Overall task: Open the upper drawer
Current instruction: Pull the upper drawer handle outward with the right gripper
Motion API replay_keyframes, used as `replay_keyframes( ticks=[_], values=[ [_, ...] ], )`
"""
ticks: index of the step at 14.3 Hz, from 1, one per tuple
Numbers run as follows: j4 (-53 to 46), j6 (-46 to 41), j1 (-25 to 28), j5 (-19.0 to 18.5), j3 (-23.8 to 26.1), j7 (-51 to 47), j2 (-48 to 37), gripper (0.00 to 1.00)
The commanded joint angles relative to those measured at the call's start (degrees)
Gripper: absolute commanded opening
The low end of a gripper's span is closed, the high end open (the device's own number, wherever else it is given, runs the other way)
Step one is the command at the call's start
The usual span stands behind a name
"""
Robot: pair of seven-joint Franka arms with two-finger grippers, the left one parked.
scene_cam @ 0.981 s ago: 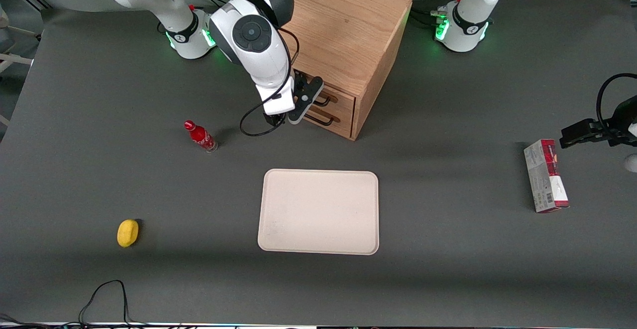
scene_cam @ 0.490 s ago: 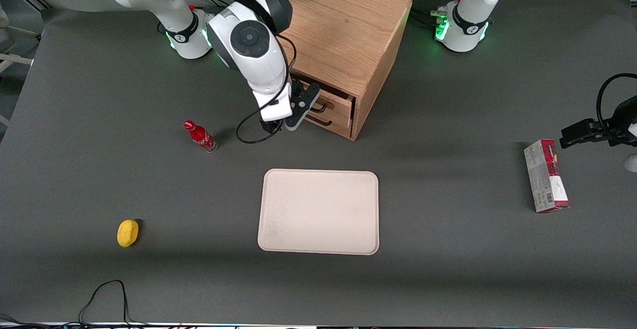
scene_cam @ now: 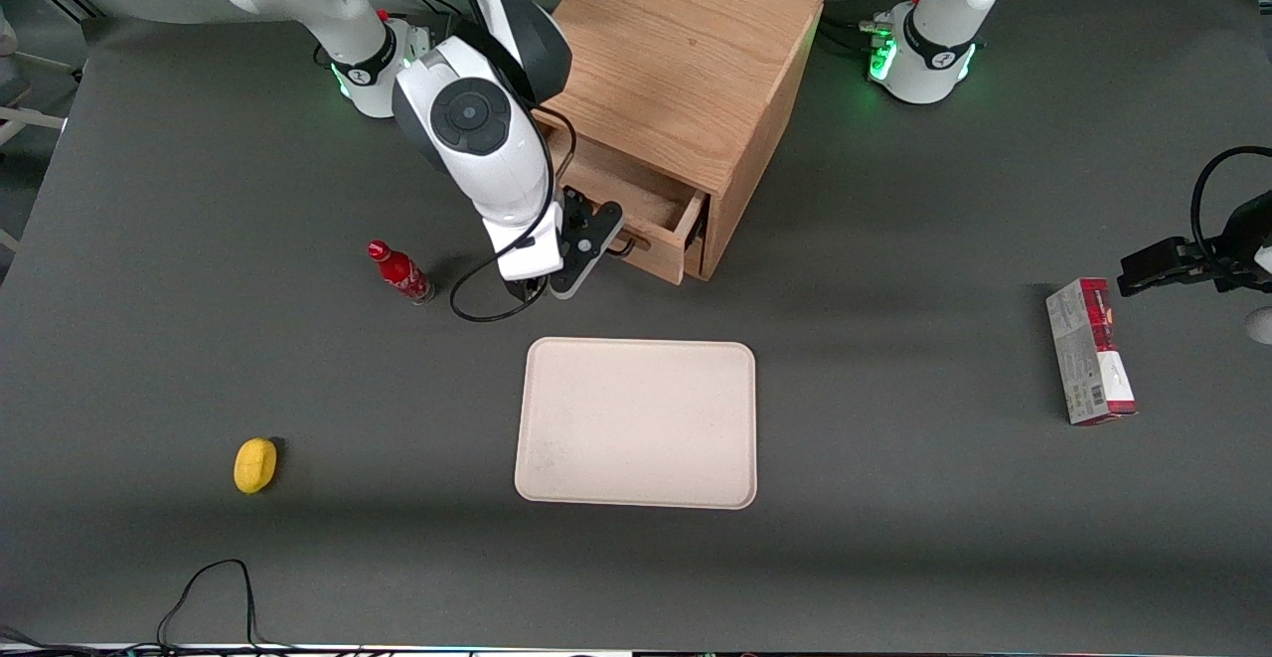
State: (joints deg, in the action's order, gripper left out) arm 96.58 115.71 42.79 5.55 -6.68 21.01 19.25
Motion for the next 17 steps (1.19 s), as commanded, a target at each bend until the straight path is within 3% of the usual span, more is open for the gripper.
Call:
replay_keyframes(
  ticks=[1,17],
  values=[
    [-5.34,-3.02,-2.18,-0.18,0.00,3.32,3.15,1.00],
    [-18.71,-8.66,-8.51,1.75,0.26,6.85,11.86,1.00]
  ],
)
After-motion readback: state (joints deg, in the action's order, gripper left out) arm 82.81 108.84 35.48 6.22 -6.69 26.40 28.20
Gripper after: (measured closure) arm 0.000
